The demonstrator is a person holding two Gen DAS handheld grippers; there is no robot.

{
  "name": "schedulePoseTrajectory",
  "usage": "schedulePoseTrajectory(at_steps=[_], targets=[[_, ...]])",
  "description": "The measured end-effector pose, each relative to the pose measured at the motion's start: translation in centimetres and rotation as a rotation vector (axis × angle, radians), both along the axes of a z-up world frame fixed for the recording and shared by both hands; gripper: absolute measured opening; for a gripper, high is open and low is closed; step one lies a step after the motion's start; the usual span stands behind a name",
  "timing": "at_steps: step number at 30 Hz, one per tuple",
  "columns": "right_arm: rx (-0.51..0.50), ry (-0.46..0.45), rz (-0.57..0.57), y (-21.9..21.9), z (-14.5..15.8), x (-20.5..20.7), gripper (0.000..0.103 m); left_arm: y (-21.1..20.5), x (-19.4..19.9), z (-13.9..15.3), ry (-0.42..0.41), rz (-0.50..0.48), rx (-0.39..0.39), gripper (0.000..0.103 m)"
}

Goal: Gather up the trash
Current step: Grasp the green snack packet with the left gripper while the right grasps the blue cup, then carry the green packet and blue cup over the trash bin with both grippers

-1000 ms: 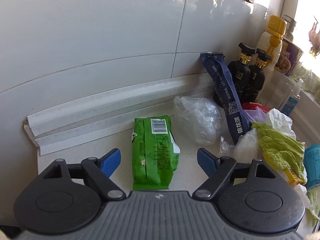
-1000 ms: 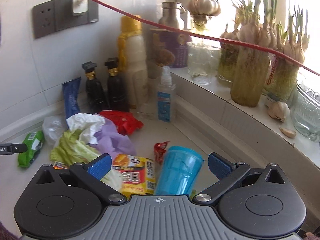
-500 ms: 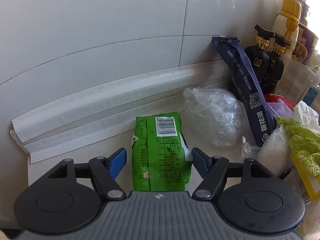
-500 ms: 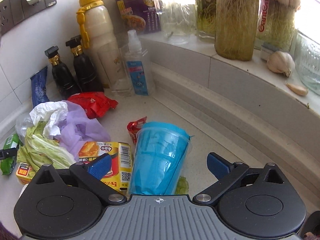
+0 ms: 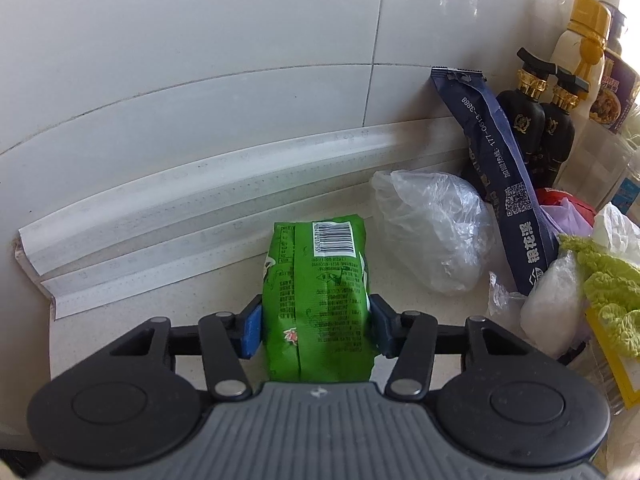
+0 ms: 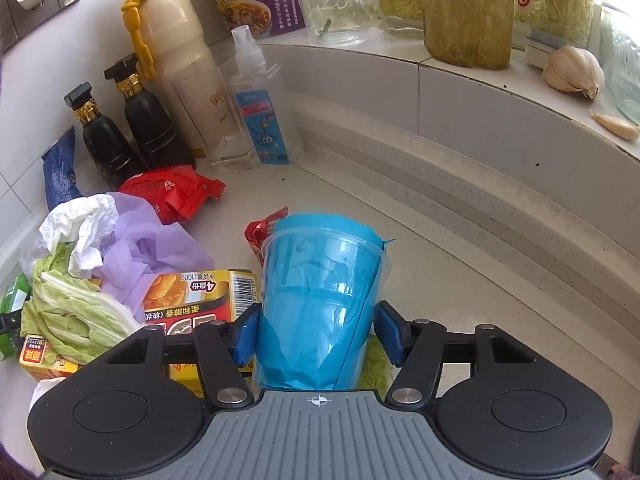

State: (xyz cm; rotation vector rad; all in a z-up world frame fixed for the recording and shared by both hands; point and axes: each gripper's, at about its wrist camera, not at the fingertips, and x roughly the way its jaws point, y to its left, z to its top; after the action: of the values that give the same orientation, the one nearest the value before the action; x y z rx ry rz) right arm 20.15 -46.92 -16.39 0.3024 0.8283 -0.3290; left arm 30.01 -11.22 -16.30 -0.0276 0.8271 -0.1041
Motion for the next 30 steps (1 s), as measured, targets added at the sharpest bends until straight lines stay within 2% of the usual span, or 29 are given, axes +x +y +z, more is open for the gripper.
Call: schedulePoseTrajectory(at_steps=[3, 4, 5, 16, 30], targets=[[-0.004, -0.017, -0.002, 0.3, 0.7, -0.1, 0.057, 0.2, -0.2, 0.4, 0.004, 0.005, -0.006, 0.046], [-0.010, -0.023, 0.000, 0.5, 1.0, -0.1, 0.057, 0.2, -0.2, 0.6, 0.003, 0.003, -0.009, 0.039], [-0.017, -0.028, 0.004, 0.7, 1.3, -0.2, 0.057, 0.2, -0.3, 0.7, 0.006, 0.000, -0.011, 0.038], [-0.059, -0.082, 0.024, 2.7, 4.8, -0.8, 0.057, 1.0, -1.7, 2.8, 0.000, -0.002, -0.038, 0.037], [-0.080, -0.129, 0.084, 7.7, 8.4, -2.1, 0.057, 4.6, -3.8, 5.0, 0.007, 0.020, -0.084, 0.037]])
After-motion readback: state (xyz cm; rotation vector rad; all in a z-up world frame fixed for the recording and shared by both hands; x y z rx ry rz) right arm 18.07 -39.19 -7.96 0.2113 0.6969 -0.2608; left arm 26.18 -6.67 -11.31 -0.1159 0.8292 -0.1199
